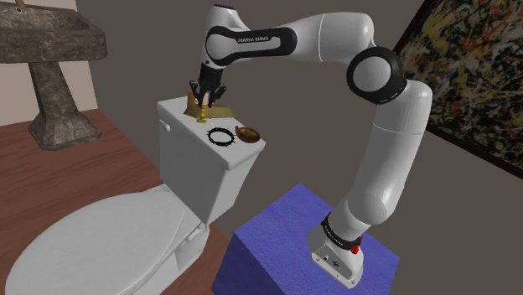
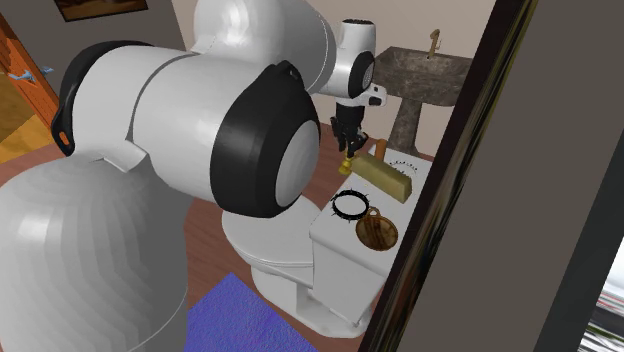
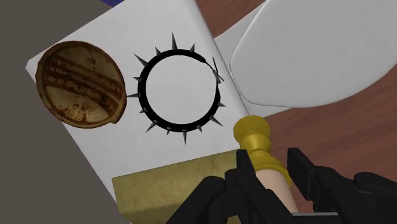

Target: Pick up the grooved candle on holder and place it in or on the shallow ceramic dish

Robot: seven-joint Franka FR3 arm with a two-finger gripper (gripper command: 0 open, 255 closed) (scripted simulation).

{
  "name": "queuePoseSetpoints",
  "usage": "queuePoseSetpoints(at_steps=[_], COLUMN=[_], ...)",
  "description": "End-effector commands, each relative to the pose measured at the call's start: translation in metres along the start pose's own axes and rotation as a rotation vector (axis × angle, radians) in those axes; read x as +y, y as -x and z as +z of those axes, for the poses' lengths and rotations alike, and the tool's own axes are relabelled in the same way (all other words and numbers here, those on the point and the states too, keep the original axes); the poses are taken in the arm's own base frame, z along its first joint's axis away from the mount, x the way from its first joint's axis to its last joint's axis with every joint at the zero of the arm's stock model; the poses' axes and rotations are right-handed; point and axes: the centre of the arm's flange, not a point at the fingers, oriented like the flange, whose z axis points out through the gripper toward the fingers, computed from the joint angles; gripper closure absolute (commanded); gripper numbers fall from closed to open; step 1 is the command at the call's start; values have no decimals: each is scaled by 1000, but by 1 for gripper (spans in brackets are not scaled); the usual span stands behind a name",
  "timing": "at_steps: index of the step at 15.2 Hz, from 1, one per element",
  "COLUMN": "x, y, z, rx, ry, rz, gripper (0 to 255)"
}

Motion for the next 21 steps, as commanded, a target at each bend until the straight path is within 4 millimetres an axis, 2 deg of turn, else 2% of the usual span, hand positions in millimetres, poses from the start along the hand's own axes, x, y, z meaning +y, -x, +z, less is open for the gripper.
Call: queuePoseSetpoints(at_steps=[1, 10, 21], x=[0, -1, 135], y=[-2, -4, 42], z=[-10, -53, -78], rx=[0, 0, 0], ry=[0, 0, 0], rz=[-1, -1, -1], gripper=[255, 255, 255])
